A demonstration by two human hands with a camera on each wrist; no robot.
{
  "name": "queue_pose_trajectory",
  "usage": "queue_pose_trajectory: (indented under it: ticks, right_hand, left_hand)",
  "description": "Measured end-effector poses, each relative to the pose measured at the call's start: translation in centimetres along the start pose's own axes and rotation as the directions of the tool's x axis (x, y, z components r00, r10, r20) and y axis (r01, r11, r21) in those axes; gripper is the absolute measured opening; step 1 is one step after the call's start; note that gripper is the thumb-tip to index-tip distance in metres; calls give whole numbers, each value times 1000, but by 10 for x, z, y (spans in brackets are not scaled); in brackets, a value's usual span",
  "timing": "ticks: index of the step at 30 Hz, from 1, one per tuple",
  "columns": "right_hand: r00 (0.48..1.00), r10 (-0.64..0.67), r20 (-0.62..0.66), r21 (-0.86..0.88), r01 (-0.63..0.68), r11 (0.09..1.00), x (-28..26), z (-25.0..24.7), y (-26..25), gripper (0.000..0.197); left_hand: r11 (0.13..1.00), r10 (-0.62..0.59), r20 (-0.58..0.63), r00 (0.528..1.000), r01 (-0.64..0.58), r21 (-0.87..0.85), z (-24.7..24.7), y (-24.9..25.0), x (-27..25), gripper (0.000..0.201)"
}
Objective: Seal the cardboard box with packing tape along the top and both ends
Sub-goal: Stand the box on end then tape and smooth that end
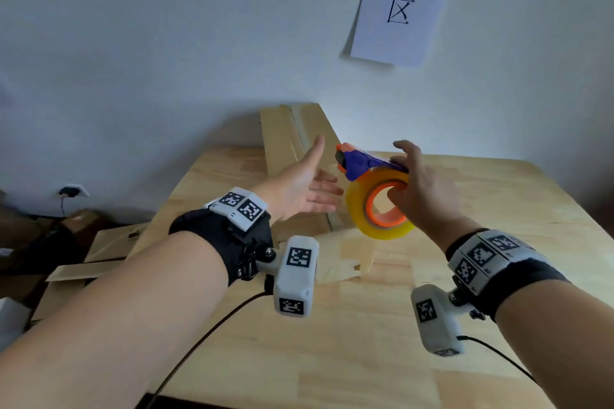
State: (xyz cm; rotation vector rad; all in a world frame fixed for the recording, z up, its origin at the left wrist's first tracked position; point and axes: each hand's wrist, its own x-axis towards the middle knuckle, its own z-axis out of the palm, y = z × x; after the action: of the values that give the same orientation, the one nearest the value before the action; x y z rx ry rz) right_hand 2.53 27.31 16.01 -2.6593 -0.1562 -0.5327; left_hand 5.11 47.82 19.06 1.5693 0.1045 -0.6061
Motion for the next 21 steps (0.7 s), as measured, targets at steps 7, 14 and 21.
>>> queue_pose_trajectory:
  ticks: [7,14,21]
  right_hand:
    - [998,-50,-40,-24,49,999,-11,22,-28,42]
    - [996,19,92,-32,-16,999,-10,34,-44,41]
    - [949,41,314,441,-184,878,-22,38,-36,78]
  left_hand:
    - [990,52,-93,994,-63,-127,-32,-14,-20,22]
    - [986,164,-192,968,-167,6,-33,4,-22,15]
    - [912,301,-88,950,-259,320,-11,27,-18,16]
